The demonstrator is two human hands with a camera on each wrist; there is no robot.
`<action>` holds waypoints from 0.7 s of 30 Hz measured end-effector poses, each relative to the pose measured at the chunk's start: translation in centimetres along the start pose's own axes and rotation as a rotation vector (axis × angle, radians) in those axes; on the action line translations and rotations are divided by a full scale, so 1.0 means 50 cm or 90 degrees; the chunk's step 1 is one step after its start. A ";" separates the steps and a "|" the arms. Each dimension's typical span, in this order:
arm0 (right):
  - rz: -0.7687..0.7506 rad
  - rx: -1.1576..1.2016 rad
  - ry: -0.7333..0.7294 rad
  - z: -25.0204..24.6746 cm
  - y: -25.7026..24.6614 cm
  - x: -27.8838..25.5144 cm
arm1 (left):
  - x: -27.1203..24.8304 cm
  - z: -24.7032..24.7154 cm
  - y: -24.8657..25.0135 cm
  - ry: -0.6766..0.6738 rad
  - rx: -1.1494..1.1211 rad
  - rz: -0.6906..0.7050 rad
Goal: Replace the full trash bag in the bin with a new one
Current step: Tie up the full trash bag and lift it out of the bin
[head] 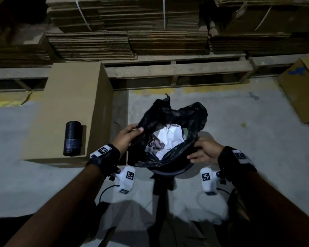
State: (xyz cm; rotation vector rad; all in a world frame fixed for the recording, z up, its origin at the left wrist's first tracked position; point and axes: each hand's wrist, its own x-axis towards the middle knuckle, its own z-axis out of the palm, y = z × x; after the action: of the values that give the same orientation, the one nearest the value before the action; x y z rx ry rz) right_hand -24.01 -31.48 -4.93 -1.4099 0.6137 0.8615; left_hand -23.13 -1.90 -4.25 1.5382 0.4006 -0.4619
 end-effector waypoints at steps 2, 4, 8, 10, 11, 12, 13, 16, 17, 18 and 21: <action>-0.094 0.100 -0.085 0.022 -0.016 -0.003 | -0.002 0.016 -0.002 -0.069 0.004 -0.041; -0.173 0.149 -0.072 0.040 -0.030 -0.003 | -0.012 0.041 0.005 -0.124 -0.001 -0.080; -0.185 -0.023 -0.039 0.077 -0.012 0.001 | -0.018 0.093 -0.013 -0.196 0.082 -0.025; -0.210 -0.053 -0.116 0.101 0.002 0.007 | -0.016 0.119 -0.032 -0.190 0.142 -0.003; -0.231 -0.046 -0.157 0.110 0.004 0.004 | -0.012 0.130 -0.042 -0.164 0.195 0.014; -0.233 -0.029 -0.184 0.115 0.004 0.010 | -0.010 0.136 -0.051 -0.126 0.254 0.028; -0.220 -0.008 -0.202 0.119 -0.001 0.008 | -0.006 0.138 -0.062 -0.083 0.310 0.037; -0.311 -0.190 -0.013 0.100 -0.027 0.008 | 0.009 0.133 -0.090 -0.018 0.350 0.047; -0.389 -0.333 0.093 0.087 -0.038 0.007 | 0.012 0.132 -0.098 -0.014 0.275 0.020; -0.479 -0.484 0.162 0.074 -0.045 0.010 | 0.010 0.134 -0.100 -0.018 0.170 -0.018; -0.617 -0.865 0.107 0.070 -0.059 0.041 | 0.011 0.137 -0.104 -0.018 -0.012 -0.109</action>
State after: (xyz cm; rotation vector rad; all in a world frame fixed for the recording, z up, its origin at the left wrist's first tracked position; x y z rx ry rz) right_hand -20.88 -27.57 -4.56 -2.6329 -0.7441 0.2644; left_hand -25.65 -8.66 -8.95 1.4832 0.5160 -0.6110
